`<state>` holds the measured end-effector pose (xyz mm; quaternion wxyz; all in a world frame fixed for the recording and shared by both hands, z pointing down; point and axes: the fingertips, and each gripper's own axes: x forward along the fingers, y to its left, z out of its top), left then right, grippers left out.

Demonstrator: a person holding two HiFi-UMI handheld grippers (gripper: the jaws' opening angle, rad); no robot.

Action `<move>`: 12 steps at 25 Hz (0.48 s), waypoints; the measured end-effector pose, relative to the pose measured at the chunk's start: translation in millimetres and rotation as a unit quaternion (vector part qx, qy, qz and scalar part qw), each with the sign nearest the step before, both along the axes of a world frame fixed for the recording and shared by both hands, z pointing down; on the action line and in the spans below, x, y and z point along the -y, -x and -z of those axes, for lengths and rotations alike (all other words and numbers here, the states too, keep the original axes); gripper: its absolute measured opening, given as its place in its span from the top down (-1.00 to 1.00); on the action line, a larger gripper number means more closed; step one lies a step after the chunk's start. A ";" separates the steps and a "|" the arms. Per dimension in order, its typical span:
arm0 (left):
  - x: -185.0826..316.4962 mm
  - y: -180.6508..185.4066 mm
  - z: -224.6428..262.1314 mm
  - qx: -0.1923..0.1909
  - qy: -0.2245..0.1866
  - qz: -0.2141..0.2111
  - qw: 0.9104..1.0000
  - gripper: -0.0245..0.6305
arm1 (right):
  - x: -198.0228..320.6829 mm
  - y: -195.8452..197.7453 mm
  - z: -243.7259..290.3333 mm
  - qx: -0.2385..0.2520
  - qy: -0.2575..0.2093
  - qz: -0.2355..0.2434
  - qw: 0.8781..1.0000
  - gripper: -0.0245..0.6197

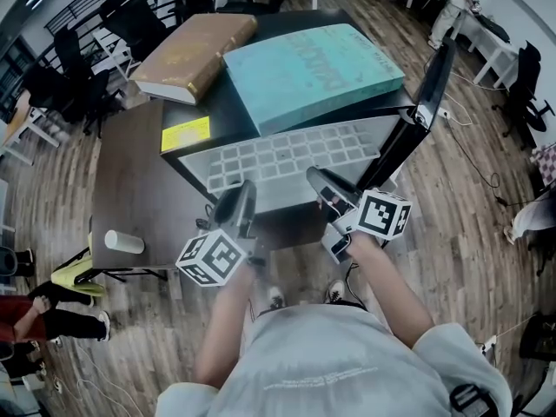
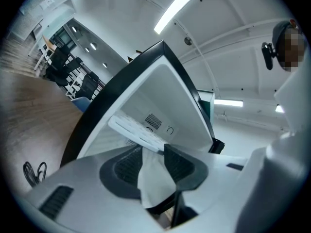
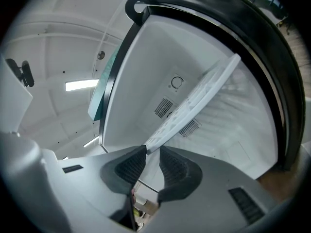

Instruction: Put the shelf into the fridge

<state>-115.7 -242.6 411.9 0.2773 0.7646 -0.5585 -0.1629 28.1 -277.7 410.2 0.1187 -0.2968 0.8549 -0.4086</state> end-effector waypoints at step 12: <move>23.6 5.5 -0.8 -0.018 0.000 0.010 1.000 0.53 | 23.8 6.8 -1.2 -0.002 -0.001 0.003 1.000 0.60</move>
